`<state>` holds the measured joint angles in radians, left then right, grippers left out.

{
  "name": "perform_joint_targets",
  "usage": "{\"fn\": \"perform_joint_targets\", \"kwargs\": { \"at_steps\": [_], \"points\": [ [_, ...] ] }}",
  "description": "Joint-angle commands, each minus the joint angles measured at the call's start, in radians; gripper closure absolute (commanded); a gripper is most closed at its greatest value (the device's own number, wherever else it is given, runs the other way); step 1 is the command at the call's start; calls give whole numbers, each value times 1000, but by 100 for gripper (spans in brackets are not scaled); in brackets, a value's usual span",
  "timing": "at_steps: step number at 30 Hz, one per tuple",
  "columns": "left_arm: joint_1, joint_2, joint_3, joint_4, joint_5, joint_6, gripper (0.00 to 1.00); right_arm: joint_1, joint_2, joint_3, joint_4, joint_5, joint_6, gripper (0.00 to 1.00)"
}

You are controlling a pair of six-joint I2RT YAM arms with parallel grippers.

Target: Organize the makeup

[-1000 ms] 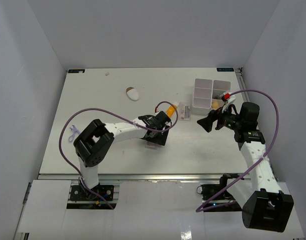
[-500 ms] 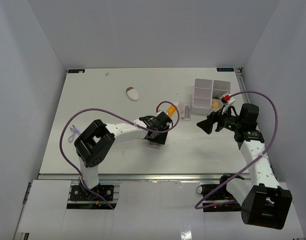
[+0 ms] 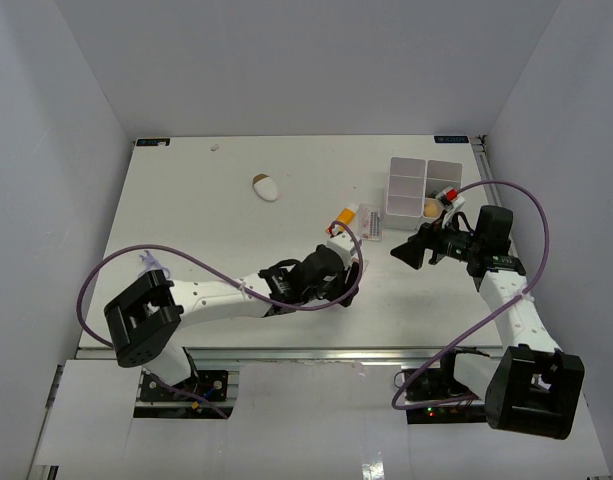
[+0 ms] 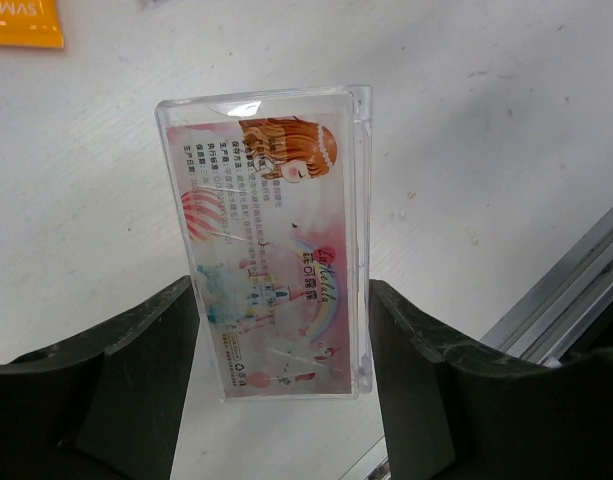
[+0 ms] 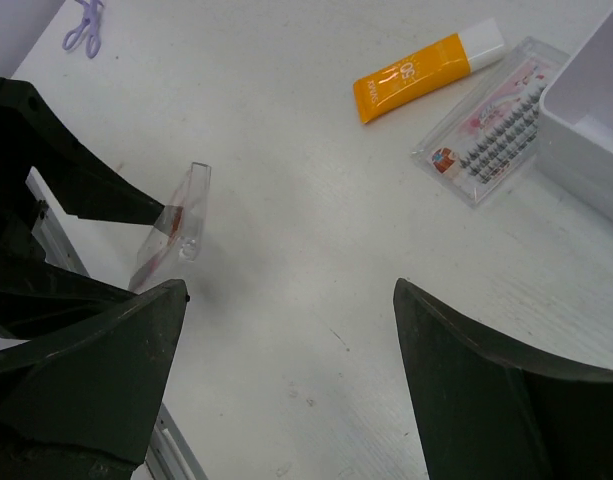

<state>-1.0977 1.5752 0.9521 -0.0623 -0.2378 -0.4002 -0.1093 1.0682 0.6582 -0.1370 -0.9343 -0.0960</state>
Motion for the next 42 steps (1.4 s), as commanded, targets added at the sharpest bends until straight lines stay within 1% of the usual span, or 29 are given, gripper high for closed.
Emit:
{"fn": "perform_joint_targets", "kwargs": {
  "at_steps": [1, 4, 9, 13, 16, 21, 23, 26, 29, 31, 32, 33, 34, 38, 40, 42],
  "points": [
    [-25, -43, -46, 247, 15, 71, 75, -1, 40, 40, 27, -82, 66, 10],
    [-41, -29, -43, 287, 25, 96, 75, 13, 58, 45, 46, -112, 90, 9],
    [-55, 28, 24, 289, 21, 135, 75, 68, 102, 62, 46, -127, 143, 7],
    [-57, 62, 63, 283, 7, 161, 76, 93, 116, 70, 45, -119, 165, 2],
    [-58, 86, 93, 283, -2, 174, 76, 106, 121, 67, 47, -107, 173, 2],
    [-59, 111, 137, 279, -11, 197, 76, 138, 134, 67, 40, -83, 178, 34],
    [-59, 118, 151, 279, -17, 208, 75, 141, 139, 67, 37, -86, 179, 42],
    [-59, 123, 164, 277, -12, 214, 75, 143, 148, 73, 33, -95, 179, 49],
    [-59, 125, 167, 270, -19, 220, 75, 143, 157, 83, 25, -124, 173, 64],
    [-59, 124, 164, 268, -25, 221, 73, 143, 164, 90, 18, -144, 163, 70],
    [-59, 122, 162, 267, -26, 220, 68, 142, 167, 101, 10, -155, 153, 75],
    [-59, 120, 159, 266, -27, 220, 66, 142, 168, 104, 8, -164, 147, 77],
    [-59, 117, 155, 266, -28, 220, 58, 142, 168, 109, 5, -177, 135, 78],
    [-59, 88, 131, 268, -32, 210, 12, 140, 165, 139, -18, -208, 69, 85],
    [-59, 68, 120, 262, -35, 209, 4, 134, 168, 165, -34, -207, 40, 86],
    [-59, 45, 114, 241, -32, 215, 2, 130, 170, 203, -54, -189, -5, 87]
  ]
}}
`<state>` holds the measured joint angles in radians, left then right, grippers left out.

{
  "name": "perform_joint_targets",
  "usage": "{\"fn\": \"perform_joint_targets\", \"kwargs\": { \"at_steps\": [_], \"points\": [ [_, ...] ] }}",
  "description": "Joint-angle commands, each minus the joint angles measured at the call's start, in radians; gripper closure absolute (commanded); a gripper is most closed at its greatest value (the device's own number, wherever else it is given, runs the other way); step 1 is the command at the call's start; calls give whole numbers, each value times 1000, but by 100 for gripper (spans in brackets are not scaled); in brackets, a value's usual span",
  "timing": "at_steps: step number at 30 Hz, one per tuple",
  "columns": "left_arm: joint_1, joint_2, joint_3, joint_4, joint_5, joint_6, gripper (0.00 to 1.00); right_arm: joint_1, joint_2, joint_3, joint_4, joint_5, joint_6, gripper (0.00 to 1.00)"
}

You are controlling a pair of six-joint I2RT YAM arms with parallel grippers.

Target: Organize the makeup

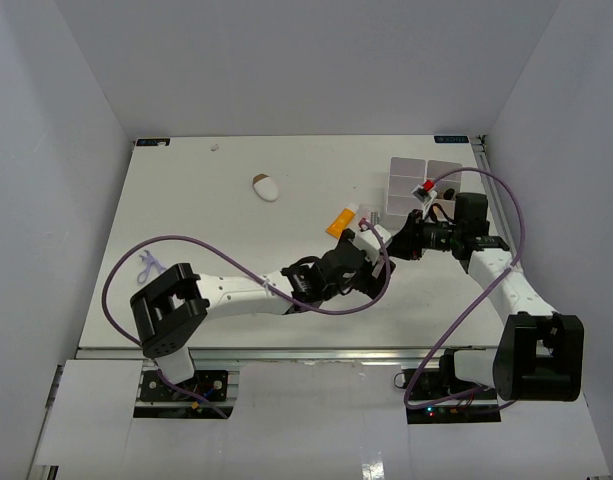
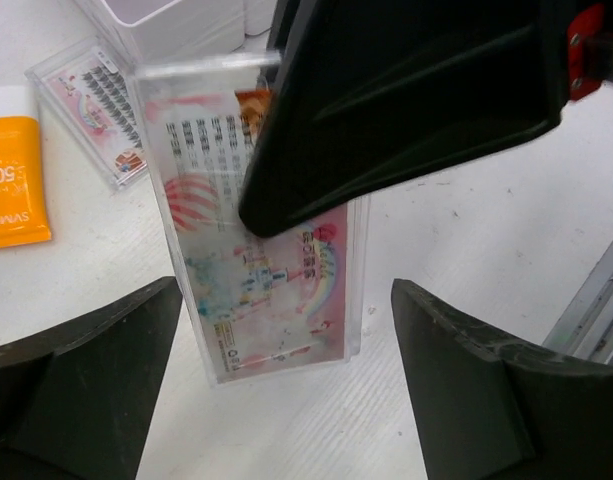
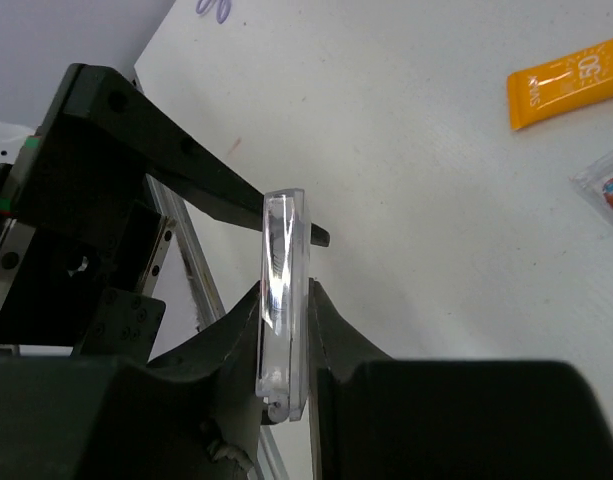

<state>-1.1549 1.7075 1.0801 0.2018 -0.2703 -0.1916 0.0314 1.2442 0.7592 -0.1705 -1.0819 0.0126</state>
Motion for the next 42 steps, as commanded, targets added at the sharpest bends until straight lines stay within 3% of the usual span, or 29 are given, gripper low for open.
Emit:
{"fn": "perform_joint_targets", "kwargs": {
  "at_steps": [1, 9, 17, 21, 28, 42],
  "points": [
    [-2, -103, -12, -44, 2, 12, 2, -14, -1, 127, -30, -25, -125, 88],
    [24, -303, -30, -295, -24, 28, 2, -18, 53, 267, -1, 207, -353, 89],
    [171, -626, -227, -454, -44, 1, 2, -19, 161, 339, 281, 391, -428, 89],
    [176, -750, -279, -513, -86, -12, 2, -19, 229, 355, 413, 378, -447, 89],
    [179, -780, -305, -521, -98, -17, 2, -19, 296, 371, 568, 424, -500, 89],
    [201, -753, -309, -519, -93, -23, 2, -106, 439, 520, 512, 321, -637, 88]
  ]
}}
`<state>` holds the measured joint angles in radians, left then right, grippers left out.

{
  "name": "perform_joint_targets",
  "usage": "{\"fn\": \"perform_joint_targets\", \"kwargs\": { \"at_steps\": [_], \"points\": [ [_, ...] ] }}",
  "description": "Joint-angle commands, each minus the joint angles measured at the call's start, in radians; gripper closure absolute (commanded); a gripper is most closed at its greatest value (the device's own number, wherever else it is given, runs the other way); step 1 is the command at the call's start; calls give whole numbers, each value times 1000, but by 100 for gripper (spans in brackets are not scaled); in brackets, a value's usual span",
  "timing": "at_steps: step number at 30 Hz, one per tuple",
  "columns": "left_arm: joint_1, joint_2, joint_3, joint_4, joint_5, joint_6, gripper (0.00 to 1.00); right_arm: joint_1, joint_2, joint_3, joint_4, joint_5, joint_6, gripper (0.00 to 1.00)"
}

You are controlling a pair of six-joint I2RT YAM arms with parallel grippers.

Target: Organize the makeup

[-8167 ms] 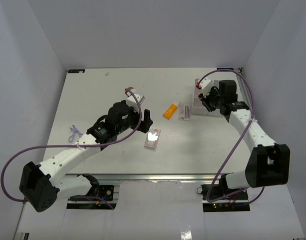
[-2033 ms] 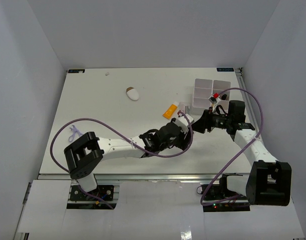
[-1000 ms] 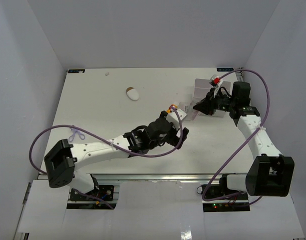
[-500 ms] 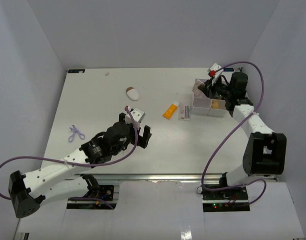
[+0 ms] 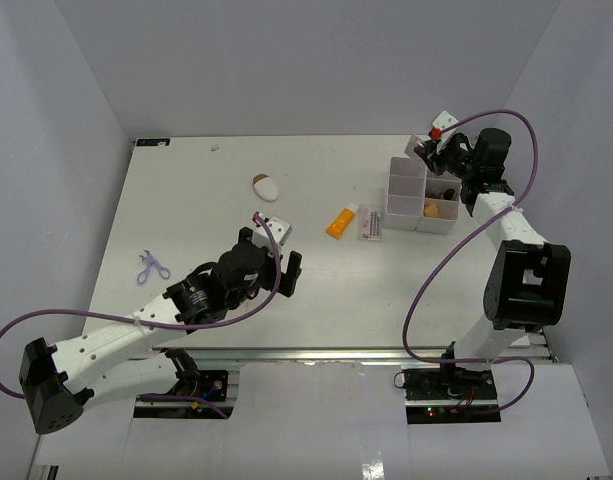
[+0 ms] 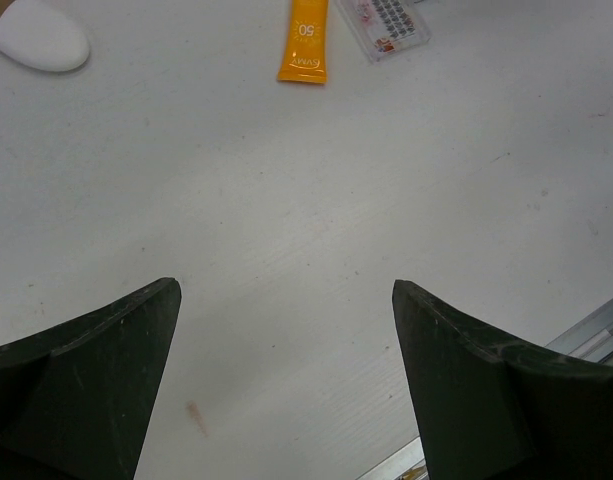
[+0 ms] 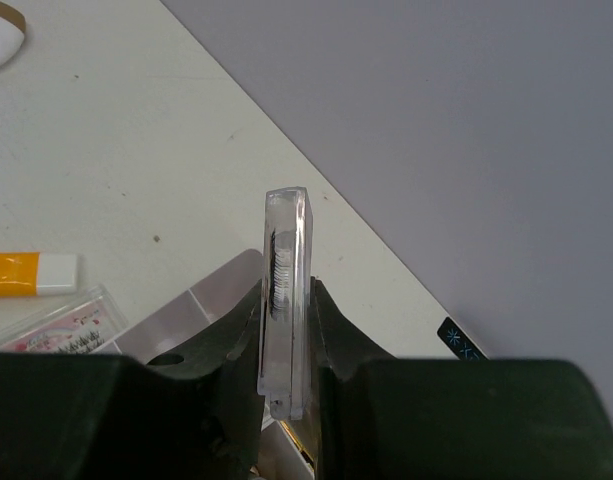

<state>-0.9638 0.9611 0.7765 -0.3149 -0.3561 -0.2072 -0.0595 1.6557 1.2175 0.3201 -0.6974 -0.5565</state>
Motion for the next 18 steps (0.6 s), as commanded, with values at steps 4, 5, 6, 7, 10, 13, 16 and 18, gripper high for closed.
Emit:
{"fn": "perform_joint_targets", "kwargs": {
  "at_steps": [4, 5, 6, 7, 10, 13, 16, 18],
  "points": [
    [17, -2, -3, -1, 2, -8, 2, -26, 49, 72, -30, -104, -114, 87],
    [17, 0, -3, -1, 4, -8, 2, -26, 52, 70, -36, -110, -121, 86],
    [18, 1, -3, 0, 8, -8, 2, -26, 57, 70, -43, -117, -127, 86],
    [19, 1, -2, 1, 13, -9, 2, -26, 62, 73, -51, -124, -131, 86],
    [20, 2, -5, 2, 23, -9, 2, -26, 84, 93, -76, -132, -138, 85],
    [23, 4, -3, 2, 26, -10, 2, -26, 108, 117, -89, -114, -141, 85],
    [24, 2, -3, 3, 28, -9, 2, -27, 131, 144, -109, -102, -151, 84],
    [25, 4, -5, 2, 29, -9, 2, -27, 146, 162, -122, -96, -158, 82]
  ]
}}
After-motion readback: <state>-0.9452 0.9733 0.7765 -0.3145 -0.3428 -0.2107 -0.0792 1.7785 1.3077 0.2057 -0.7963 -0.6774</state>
